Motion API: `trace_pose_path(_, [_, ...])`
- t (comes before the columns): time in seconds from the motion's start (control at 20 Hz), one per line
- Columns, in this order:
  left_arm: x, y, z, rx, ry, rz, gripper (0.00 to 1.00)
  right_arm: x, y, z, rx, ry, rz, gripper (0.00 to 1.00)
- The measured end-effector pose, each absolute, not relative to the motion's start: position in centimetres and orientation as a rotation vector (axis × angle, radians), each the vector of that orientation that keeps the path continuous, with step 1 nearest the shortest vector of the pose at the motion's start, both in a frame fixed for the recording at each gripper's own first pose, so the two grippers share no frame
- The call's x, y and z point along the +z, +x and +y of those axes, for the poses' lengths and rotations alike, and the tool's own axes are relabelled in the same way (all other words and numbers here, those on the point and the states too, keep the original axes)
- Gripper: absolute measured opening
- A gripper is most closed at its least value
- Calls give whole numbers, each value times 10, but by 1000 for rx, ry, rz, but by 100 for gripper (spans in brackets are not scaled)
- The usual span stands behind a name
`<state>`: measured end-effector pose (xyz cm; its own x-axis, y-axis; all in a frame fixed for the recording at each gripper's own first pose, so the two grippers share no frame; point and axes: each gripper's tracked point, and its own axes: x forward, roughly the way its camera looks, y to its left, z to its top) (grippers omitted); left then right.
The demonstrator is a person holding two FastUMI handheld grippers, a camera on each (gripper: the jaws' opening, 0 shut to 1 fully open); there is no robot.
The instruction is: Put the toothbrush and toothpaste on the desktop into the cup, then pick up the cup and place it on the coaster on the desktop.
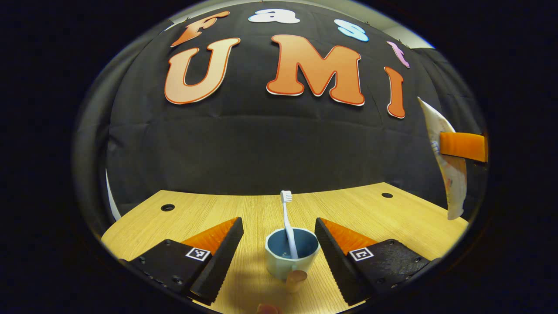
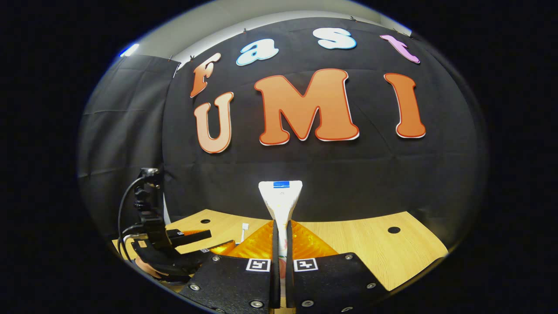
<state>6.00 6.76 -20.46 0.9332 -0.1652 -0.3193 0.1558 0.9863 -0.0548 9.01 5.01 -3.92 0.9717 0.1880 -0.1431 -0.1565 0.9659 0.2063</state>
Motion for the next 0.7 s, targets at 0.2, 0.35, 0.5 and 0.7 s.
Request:
trace_pose_path(0.2, [-186,35,80,-168,7,294,99,-24,104,77,229,187,128,5])
trace_pose_path(0.35, [-182,19,87,-174,8,292,99,-20,115,96,261,196,114,5])
trace_pose_path(0.5, [-184,3,94,-172,-1,290,99,-19,129,115,291,205,106,5])
trace_pose_path(0.7, [-191,-6,107,-147,-2,273,99,-24,149,139,338,223,70,5])
